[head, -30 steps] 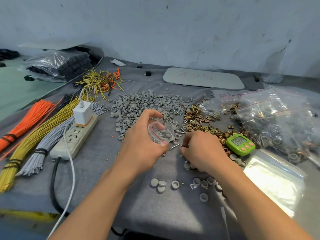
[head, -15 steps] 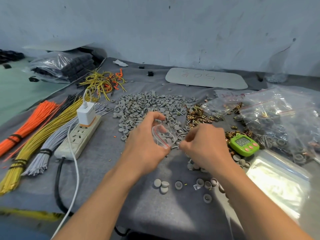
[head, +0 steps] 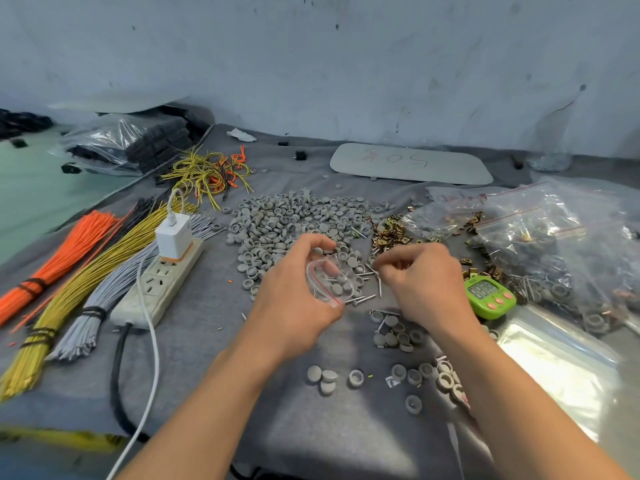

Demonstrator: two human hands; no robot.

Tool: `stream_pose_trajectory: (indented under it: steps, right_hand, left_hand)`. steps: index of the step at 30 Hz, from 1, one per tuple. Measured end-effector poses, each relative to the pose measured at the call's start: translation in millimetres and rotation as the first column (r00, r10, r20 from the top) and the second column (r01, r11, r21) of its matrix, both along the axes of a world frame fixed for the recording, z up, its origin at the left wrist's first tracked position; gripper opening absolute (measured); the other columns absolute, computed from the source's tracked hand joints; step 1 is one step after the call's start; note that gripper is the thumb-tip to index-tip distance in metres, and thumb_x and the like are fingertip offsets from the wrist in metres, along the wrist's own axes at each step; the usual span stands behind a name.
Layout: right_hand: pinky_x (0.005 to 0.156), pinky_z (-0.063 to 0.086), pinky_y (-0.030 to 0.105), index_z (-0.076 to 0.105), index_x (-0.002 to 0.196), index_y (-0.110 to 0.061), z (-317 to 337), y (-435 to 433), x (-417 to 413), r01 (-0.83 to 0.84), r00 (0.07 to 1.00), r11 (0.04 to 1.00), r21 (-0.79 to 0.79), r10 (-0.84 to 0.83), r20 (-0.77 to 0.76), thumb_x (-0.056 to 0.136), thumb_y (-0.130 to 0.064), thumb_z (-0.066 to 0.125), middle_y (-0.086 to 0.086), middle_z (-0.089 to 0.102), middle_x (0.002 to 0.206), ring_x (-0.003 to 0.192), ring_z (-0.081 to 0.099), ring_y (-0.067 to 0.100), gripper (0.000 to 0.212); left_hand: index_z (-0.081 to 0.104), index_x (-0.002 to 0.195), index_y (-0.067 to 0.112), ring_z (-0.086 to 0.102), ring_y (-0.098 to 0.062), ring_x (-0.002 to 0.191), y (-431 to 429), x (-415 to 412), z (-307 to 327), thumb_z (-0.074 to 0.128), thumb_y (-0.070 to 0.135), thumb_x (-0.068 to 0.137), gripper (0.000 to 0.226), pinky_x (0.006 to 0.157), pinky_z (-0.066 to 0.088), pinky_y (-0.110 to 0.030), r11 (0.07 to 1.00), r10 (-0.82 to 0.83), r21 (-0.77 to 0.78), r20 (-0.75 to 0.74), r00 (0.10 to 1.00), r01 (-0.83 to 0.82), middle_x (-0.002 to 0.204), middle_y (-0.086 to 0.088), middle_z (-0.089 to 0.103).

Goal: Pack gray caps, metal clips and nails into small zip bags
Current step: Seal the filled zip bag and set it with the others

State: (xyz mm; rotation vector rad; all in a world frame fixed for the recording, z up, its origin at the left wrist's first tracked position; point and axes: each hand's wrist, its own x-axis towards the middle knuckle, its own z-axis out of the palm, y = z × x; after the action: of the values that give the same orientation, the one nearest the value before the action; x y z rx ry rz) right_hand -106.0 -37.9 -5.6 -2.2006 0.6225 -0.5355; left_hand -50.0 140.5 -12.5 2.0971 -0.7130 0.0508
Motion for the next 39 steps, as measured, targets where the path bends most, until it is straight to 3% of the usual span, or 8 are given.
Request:
stream_pose_trajectory:
  steps: [4,11,16,23,28,31,34,39]
  right_hand:
    - [0.101,0.047,0.039,0.078,0.088,-0.037,-16.7,2.3,8.9,-0.176,0.933,0.914,-0.364,0.037,-0.359,0.092,-0.02,0.066,-0.007,0.074,0.097,0.101,0.065,0.021,0.021]
    - [0.094,0.034,0.041,0.071,0.088,-0.029,-21.6,1.5,9.4,-0.269,0.893,0.813,-0.516,0.01,-0.451,0.095,-0.024,0.06,-0.005,0.067,0.094,0.101,0.056,0.022,0.013]
    - [0.087,0.039,0.032,0.064,0.081,-0.035,5.8,1.8,-8.0,-0.148,0.983,0.952,-0.269,0.112,-0.147,0.098,-0.025,0.065,-0.022,0.059,0.081,0.08,0.055,0.001,0.02]
    - [0.094,0.03,0.032,0.073,0.087,-0.031,23.3,37.0,-19.7,-0.308,0.927,0.748,-0.587,0.374,-0.01,0.09,-0.026,0.074,-0.024,0.047,0.074,0.085,0.04,0.008,0.006]
    - [0.08,0.045,0.033,0.082,0.09,-0.03,10.7,13.0,-20.2,-0.057,0.957,0.956,-0.288,0.135,0.257,0.09,-0.017,0.077,-0.03,0.056,0.074,0.08,0.057,0.004,0.014]
    - [0.094,0.05,0.043,0.079,0.09,-0.035,6.6,-23.3,-24.8,0.042,0.998,0.929,-0.369,-0.054,-0.024,0.092,-0.015,0.071,-0.007,0.073,0.09,0.096,0.064,0.027,0.022]
    - [0.105,0.04,0.046,0.072,0.114,-0.043,-1.1,-42.6,-27.2,-0.068,0.893,0.866,-0.495,-0.168,-0.417,0.09,-0.014,0.061,0.005,0.069,0.122,0.121,0.053,0.034,0.04]
    - [0.099,0.035,0.044,0.056,0.135,-0.035,-6.4,-45.2,-27.8,-0.264,0.825,0.763,-0.591,-0.139,-0.548,0.087,-0.011,0.051,0.003,0.063,0.126,0.122,0.052,0.029,0.054]
  left_hand:
    - [0.054,0.112,0.041,0.062,0.007,0.093,4.5,0.3,1.3,0.086,0.008,0.069,0.064,0.073,0.041,-0.003,1.0,-0.001,-0.031,0.014,1.0,0.001,0.099,0.021,0.07]
    - [0.052,0.111,0.044,0.061,0.008,0.093,4.6,0.6,1.8,0.086,0.011,0.07,0.062,0.073,0.041,-0.003,1.0,0.004,-0.016,0.031,1.0,-0.003,0.098,0.021,0.07]
    - [0.049,0.116,0.045,0.062,0.003,0.092,2.4,-1.2,2.6,0.085,0.015,0.071,0.066,0.071,0.041,-0.004,0.998,0.01,0.055,0.013,1.0,-0.011,0.101,0.019,0.068]
    - [0.045,0.121,0.048,0.065,-0.01,0.089,-3.5,-8.0,7.1,0.08,0.016,0.072,0.069,0.076,0.052,-0.029,0.996,-0.036,0.085,-0.013,0.999,0.037,0.099,0.016,0.07]
    - [0.045,0.121,0.05,0.063,0.001,0.084,-3.8,-5.7,5.5,0.085,0.013,0.07,0.075,0.075,0.052,-0.025,1.0,-0.004,0.023,-0.011,1.0,0.004,0.095,0.02,0.066]
    - [0.045,0.121,0.053,0.064,0.004,0.085,-2.5,-1.7,2.5,0.089,0.016,0.069,0.078,0.076,0.051,-0.019,1.0,-0.002,-0.018,-0.005,1.0,0.002,0.1,0.021,0.068]
    - [0.045,0.12,0.053,0.062,0.009,0.089,-1.6,0.8,0.5,0.092,0.016,0.067,0.079,0.069,0.042,-0.004,0.999,0.0,-0.037,0.015,1.0,0.001,0.101,0.021,0.07]
    - [0.046,0.12,0.052,0.061,0.01,0.089,-5.6,0.0,1.7,0.091,0.016,0.068,0.078,0.069,0.039,-0.002,1.0,-0.011,-0.024,0.028,1.0,0.012,0.1,0.02,0.07]
